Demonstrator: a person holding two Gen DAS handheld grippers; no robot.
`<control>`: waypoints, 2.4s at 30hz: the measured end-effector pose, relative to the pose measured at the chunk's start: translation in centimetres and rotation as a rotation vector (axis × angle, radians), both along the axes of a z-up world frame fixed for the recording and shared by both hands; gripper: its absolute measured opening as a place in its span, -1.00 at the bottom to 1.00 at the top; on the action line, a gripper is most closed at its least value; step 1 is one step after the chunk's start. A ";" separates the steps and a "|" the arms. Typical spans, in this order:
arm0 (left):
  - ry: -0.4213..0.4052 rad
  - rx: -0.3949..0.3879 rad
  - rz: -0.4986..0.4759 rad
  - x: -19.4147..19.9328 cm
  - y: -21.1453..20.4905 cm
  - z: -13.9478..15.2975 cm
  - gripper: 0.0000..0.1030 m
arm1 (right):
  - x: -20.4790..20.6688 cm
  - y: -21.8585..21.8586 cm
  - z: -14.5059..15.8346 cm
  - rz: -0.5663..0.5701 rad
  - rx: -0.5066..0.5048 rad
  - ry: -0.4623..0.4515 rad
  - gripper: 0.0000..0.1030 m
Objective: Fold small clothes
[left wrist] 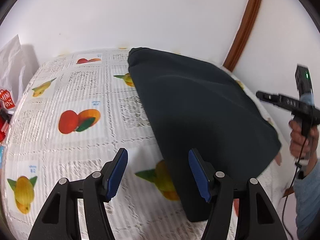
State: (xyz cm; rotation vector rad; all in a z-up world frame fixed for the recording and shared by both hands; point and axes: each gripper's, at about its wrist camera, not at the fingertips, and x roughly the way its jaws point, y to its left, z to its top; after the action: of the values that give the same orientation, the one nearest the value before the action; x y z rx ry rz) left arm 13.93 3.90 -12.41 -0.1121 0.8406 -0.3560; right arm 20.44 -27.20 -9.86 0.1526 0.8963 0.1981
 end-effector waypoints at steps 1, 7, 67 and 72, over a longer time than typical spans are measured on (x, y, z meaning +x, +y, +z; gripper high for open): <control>-0.002 -0.014 -0.009 -0.3 -0.1 0.0 0.18 | -0.9 -0.4 -0.1 0.000 0.026 -0.003 -0.18; 0.038 -0.082 -0.052 -0.4 -1.6 -1.4 0.19 | -1.3 -0.6 -4.2 -0.044 0.104 0.085 -0.43; -0.015 0.142 0.103 -1.8 -3.2 -3.0 -0.63 | -7.2 2.3 -7.5 -0.060 -0.088 -0.021 -0.53; -0.029 0.158 0.132 -1.1 -3.2 -3.6 -0.63 | -6.3 2.8 -7.7 -0.063 -0.101 -0.012 -0.52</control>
State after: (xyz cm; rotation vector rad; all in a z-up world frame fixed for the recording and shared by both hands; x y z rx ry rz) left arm 12.83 0.68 -16.03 -0.0154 0.8253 -0.1662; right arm 14.16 -24.41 -17.53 0.0857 0.8866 0.0951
